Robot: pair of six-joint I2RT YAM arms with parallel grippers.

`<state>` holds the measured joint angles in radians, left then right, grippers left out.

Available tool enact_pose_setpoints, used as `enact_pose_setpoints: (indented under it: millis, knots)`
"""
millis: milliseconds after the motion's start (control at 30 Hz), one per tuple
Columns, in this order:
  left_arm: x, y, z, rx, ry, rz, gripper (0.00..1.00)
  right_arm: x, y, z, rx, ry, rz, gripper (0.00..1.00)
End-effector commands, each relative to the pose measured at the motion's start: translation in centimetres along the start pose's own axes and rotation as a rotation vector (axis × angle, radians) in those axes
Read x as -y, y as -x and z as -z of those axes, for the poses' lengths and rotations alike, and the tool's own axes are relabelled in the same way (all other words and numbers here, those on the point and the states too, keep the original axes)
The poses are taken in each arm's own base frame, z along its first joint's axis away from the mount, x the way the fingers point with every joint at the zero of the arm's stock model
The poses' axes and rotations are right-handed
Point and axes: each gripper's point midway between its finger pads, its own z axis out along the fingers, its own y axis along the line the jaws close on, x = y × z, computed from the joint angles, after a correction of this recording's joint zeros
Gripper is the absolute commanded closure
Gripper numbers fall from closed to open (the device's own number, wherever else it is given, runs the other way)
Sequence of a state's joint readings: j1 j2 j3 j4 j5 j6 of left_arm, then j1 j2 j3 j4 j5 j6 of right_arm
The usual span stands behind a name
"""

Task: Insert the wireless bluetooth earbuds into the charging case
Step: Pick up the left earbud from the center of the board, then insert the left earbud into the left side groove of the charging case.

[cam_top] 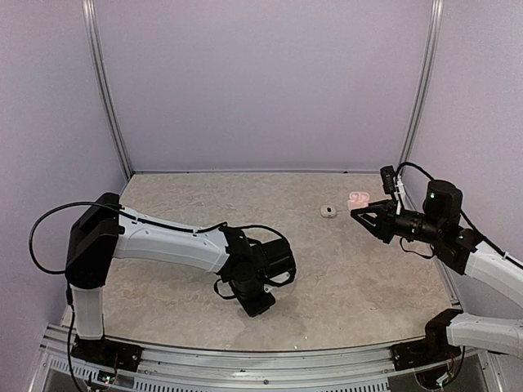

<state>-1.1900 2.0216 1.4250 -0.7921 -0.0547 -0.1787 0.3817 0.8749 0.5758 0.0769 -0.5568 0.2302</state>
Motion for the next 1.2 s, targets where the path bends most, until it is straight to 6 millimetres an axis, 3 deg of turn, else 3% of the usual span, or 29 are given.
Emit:
enact_pose_setpoints:
  millis: [0, 233, 667, 1000, 1133, 1167]
  knots:
    - [0.3, -0.7, -0.7, -0.063, -0.019, -0.020, 0.69, 0.1, 1.1, 0.1, 0.029, -0.003, 0.028, 1.00]
    - [0.1, -1.5, -1.5, -0.114, -0.028, -0.010, 0.72, 0.1, 1.1, 0.2, 0.031, -0.007, 0.033, 1.00]
    - [-0.9, 0.5, -0.1, 0.009, -0.003, 0.017, 0.84, -0.1, 1.0, 0.2, 0.032, 0.005, 0.029, 1.00]
    - [-2.6, 4.7, 5.1, 0.283, 0.049, 0.076, 0.86, -1.5, 1.4, 0.2, 0.048, 0.091, 0.043, 1.00]
    - [-2.7, 7.8, 10.1, 0.507, 0.028, 0.095, 0.86, -3.1, 1.9, 0.6, 0.079, 0.178, 0.070, 1.00]
    - [-2.8, 8.7, 12.3, 0.584, 0.019, 0.105, 0.85, -3.5, 2.1, 0.7, 0.089, 0.198, 0.076, 1.00]
